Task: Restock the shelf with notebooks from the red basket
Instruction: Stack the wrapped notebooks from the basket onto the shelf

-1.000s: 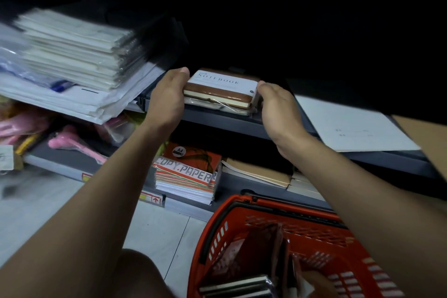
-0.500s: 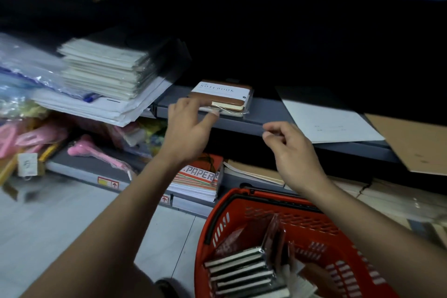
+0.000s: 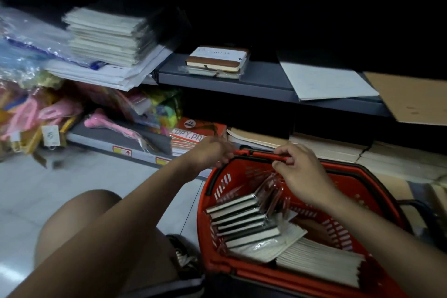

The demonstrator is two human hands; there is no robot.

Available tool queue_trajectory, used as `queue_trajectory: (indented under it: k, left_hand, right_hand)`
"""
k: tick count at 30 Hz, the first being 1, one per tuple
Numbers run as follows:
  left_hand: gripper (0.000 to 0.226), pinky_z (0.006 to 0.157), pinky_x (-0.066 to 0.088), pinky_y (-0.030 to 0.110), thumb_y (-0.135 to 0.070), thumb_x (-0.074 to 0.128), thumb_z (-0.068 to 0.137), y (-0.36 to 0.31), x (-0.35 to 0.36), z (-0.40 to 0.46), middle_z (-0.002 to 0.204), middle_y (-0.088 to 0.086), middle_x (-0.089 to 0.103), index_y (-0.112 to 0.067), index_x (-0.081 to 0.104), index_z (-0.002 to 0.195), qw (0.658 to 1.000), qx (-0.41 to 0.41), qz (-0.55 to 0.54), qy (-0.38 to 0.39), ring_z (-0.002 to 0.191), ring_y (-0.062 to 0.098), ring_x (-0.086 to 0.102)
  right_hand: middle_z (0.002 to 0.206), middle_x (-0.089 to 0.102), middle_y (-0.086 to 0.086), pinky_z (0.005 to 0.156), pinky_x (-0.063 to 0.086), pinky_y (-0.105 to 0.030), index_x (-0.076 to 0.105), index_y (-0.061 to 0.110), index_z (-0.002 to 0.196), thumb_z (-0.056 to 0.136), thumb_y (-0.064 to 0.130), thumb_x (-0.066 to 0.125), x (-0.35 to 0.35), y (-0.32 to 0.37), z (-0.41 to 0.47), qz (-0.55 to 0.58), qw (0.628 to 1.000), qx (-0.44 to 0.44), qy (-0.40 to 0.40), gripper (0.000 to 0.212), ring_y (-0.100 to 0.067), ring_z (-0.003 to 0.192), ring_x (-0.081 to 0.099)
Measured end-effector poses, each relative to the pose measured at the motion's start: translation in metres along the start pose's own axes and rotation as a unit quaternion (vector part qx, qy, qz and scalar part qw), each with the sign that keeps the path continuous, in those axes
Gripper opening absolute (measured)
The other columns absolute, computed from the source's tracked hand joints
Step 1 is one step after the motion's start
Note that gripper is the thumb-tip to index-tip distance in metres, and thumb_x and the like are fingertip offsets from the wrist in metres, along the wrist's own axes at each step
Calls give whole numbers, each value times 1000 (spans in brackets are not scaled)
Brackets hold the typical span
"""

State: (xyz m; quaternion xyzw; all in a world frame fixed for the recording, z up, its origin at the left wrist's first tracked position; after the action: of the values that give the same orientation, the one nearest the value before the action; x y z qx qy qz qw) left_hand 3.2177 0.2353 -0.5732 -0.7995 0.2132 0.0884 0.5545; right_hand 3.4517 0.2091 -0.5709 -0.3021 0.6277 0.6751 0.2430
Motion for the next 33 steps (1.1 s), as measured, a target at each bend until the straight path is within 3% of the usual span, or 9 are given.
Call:
queue_trajectory:
  k: [6, 10, 13, 14, 16, 21, 24, 31, 33]
  left_hand:
    - [34, 101, 51, 36, -29, 58, 101, 42, 43, 15, 123, 12, 68, -7, 63, 126, 988, -128, 0, 83, 112, 25, 65]
    - [16, 77, 52, 23, -25, 52, 103, 49, 63, 14, 92, -1, 73, -19, 67, 102, 979, -154, -25, 130, 87, 11, 66]
    - [27, 87, 58, 34, -32, 58, 97, 57, 72, 17, 91, 1, 79, -12, 72, 106, 972, -184, -53, 138, 87, 17, 73]
    - [25, 79, 56, 32, -31, 55, 98, 56, 75, 13, 82, -2, 78, -12, 71, 101, 970, -196, -48, 136, 77, 13, 73]
    - [26, 71, 54, 30, -28, 50, 101, 59, 81, 9, 76, -1, 75, -12, 69, 94, 962, -236, -35, 130, 65, 11, 69]
    - [21, 77, 48, 31, -30, 53, 96, 56, 90, 7, 85, 7, 62, -13, 65, 92, 957, -273, -8, 98, 77, 20, 56]
    - [19, 63, 40, 27, -28, 51, 98, 54, 90, 11, 82, 3, 58, -15, 63, 94, 963, -261, -11, 66, 69, 15, 49]
    - [20, 66, 34, 32, -30, 54, 99, 41, 80, 1, 89, 5, 58, -15, 61, 87, 965, -254, -48, 52, 72, 15, 47]
    - [20, 55, 37, 26, -27, 53, 100, 37, 74, -1, 82, 4, 54, -14, 58, 85, 969, -232, -66, 45, 63, 13, 44]
  right_hand:
    - [126, 63, -1, 108, 47, -43, 61, 30, 137, 81, 69, 49, 35, -24, -18, -46, 989, 75, 116, 69, -26, 125, 57]
    - [155, 45, -5, 120, 35, -46, 35, 44, 157, 91, 79, 44, 58, -21, -26, -58, 978, 71, 187, 75, -29, 147, 38]
    - [168, 27, -8, 124, 28, -50, 20, 47, 162, 81, 92, 38, 72, -15, -27, -94, 969, 61, 219, 94, -31, 156, 23]
    - [168, 28, -10, 124, 29, -50, 22, 48, 161, 75, 96, 34, 77, -15, -27, -106, 968, 59, 221, 100, -32, 157, 22]
    - [160, 38, -9, 121, 34, -51, 34, 48, 156, 70, 98, 31, 84, -17, -26, -131, 965, 56, 219, 100, -35, 153, 28]
    - [141, 47, -5, 112, 43, -49, 55, 46, 137, 69, 100, 29, 86, -21, -27, -159, 964, 66, 201, 91, -31, 141, 37]
    - [146, 49, -7, 114, 42, -49, 55, 41, 140, 70, 99, 30, 84, -21, -29, -153, 965, 69, 203, 94, -32, 143, 38]
    - [148, 49, -4, 112, 45, -45, 51, 37, 145, 75, 90, 48, 64, -17, -33, -160, 967, 74, 183, 88, -28, 143, 41]
    - [149, 48, -4, 112, 45, -44, 50, 35, 146, 79, 87, 54, 54, -16, -35, -152, 971, 77, 167, 85, -27, 144, 41]
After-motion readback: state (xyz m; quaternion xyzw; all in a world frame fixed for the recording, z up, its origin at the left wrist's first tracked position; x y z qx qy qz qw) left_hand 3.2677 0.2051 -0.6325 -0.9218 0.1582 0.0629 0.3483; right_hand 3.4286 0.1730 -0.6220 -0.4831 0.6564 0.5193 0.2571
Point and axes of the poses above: each hand's wrist, its own z-axis towards the middle knuckle, its own x-axis out of the palm, y = z × x, the point moved 6 cm from there along z, towards the middle knuckle
